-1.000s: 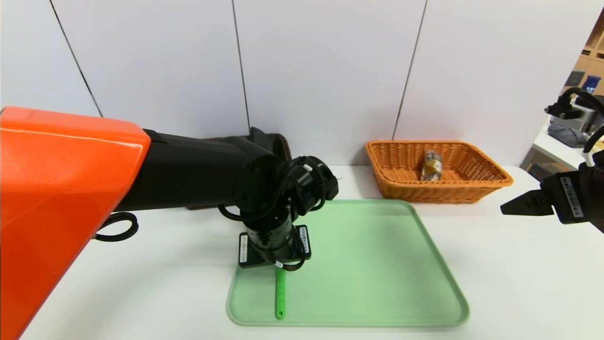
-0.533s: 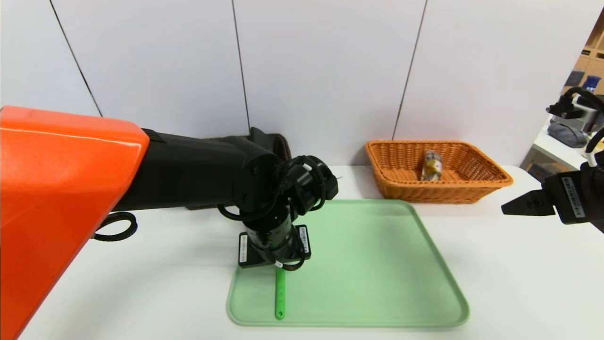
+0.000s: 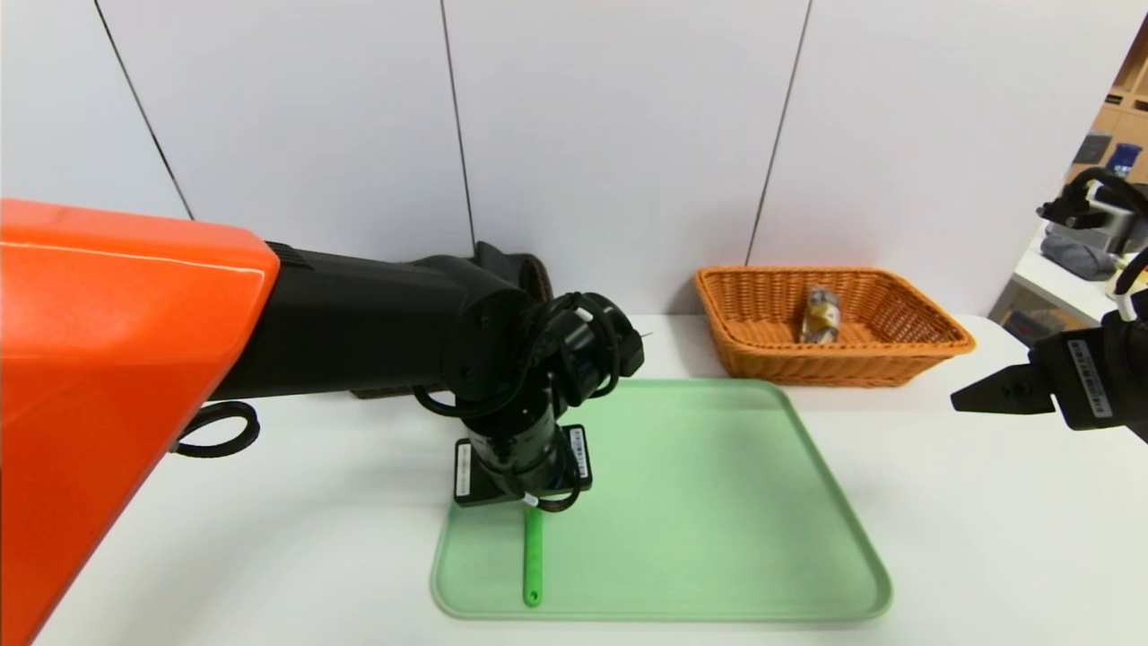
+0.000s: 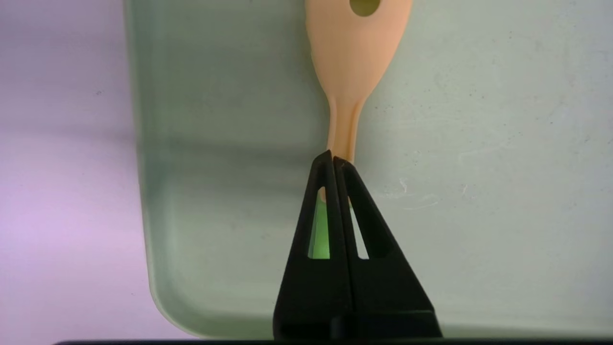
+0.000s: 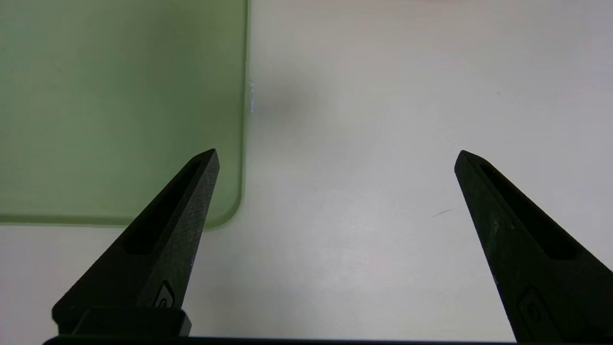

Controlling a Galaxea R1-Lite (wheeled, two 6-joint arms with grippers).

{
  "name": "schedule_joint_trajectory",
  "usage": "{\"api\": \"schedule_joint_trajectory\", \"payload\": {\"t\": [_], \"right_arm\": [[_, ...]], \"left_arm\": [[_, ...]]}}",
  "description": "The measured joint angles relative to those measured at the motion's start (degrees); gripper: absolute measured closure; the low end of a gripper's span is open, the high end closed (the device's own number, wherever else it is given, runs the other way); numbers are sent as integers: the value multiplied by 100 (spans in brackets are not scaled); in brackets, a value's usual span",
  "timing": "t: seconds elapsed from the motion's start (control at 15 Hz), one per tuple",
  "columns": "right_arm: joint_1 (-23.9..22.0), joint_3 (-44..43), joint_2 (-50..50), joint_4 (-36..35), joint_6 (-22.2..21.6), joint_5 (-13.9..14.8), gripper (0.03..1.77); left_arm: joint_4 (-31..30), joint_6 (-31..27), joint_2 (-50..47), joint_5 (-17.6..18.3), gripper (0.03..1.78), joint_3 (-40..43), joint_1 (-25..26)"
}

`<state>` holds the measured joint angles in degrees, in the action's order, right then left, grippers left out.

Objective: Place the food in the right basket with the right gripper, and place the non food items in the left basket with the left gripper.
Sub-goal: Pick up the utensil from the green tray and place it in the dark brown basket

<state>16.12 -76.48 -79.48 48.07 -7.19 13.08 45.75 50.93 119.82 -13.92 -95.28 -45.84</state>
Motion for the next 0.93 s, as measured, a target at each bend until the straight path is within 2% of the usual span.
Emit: {"api": "schedule_joint_trajectory", "payload": {"t": [0.13, 0.4, 0.53, 0.73, 0.93], "right_arm": [[4, 13, -6, 2, 2, -5, 10], [2, 24, -28, 2, 0, -7, 10], [4, 35, -34, 0, 0, -5, 10], [11, 38, -43, 0, -2, -5, 10], [20, 55, -41, 0, -2, -7, 10]], "left_arm": [[9, -22, 13, 0, 177, 11, 2], [68, -30, 40, 4, 115, 20, 0], [66, -35, 41, 4, 91, -2, 2], [66, -22, 49, 4, 65, -13, 4], [57, -2, 35, 10, 48, -74, 4]]}}
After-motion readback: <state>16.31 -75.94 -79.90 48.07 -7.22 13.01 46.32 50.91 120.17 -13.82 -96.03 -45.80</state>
